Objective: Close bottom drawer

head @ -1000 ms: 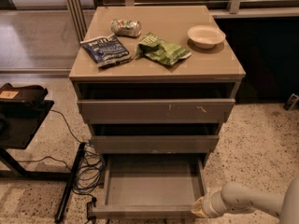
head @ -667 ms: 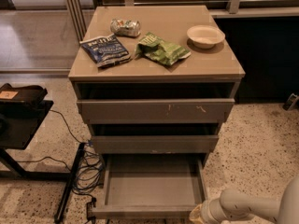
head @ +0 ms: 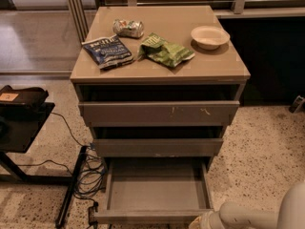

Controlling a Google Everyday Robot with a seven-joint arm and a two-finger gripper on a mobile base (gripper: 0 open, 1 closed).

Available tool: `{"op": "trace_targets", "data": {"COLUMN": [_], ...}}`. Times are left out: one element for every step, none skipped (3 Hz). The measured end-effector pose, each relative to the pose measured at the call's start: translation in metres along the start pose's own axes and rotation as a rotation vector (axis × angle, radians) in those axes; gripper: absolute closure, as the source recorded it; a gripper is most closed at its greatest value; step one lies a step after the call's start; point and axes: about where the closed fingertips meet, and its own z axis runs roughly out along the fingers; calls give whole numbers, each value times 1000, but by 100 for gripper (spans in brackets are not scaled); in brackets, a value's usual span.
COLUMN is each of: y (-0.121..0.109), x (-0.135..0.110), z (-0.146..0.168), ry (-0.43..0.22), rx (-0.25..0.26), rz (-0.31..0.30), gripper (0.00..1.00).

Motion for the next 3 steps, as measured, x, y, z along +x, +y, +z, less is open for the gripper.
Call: {"op": "trace_targets", "data": {"y": [1,1,1], "x": [1,1,1], "z": [2,2,2], "ry": [-1,-1,-1], "rx": [-3,-3,-3], "rz": [2,2,2], "gripper": [81,58,35]}}
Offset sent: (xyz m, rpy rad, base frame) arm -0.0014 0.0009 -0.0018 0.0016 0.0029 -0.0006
